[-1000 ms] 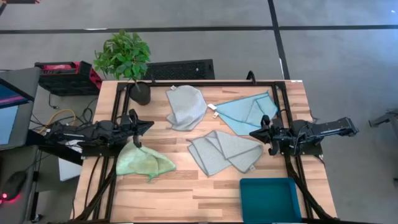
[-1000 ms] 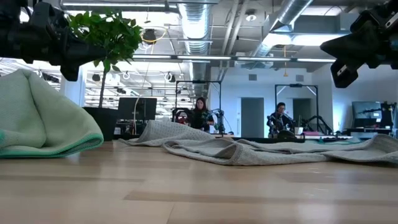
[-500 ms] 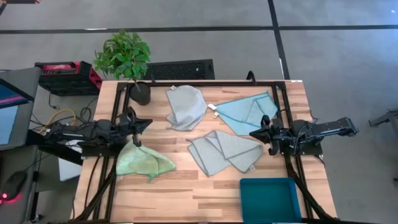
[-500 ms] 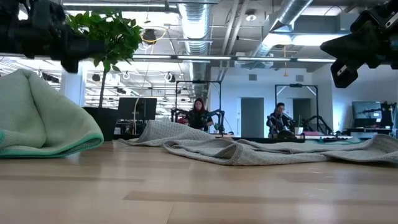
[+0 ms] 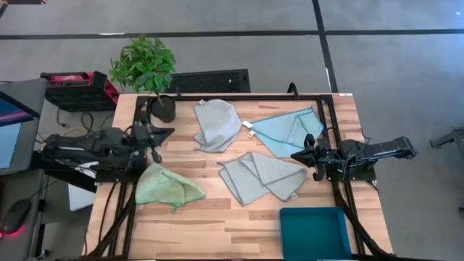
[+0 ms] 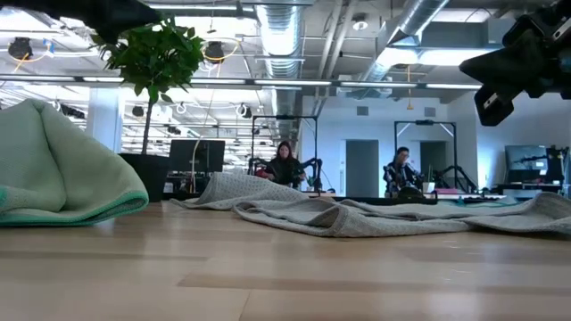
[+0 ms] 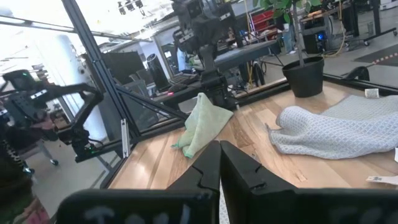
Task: Fold microfiber towels
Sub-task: Fold the gray microfiber cloth
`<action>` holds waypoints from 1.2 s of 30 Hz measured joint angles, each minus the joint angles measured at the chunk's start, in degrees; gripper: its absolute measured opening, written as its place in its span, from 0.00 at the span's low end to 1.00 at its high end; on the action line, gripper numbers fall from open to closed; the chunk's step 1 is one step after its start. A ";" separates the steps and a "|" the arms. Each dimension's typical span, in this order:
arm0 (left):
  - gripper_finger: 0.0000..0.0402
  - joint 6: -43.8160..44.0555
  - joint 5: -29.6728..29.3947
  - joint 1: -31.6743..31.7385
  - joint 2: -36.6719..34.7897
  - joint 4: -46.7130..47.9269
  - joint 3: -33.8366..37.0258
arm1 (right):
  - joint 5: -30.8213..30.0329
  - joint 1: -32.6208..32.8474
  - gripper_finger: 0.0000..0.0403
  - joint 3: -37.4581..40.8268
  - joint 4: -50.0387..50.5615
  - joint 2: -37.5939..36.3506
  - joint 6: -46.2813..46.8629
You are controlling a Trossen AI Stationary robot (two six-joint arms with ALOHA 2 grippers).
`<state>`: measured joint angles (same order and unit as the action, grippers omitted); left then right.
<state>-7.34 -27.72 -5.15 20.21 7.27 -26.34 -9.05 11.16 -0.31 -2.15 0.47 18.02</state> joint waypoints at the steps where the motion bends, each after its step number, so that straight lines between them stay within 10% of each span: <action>1: 0.00 1.19 -0.30 0.00 2.22 3.72 -2.10 | 0.00 0.00 0.08 0.00 0.00 -0.02 0.00; 15: 0.00 32.54 -0.53 0.00 28.29 43.55 -29.42 | 0.01 0.00 0.08 -0.01 0.00 0.00 0.00; 36: 0.29 63.75 25.21 11.37 54.26 45.76 -30.15 | 0.00 -0.26 0.08 -0.01 0.00 -0.02 -0.28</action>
<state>56.41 -2.51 6.23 74.47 53.04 -56.49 -9.05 10.90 -0.32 -2.15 0.45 17.74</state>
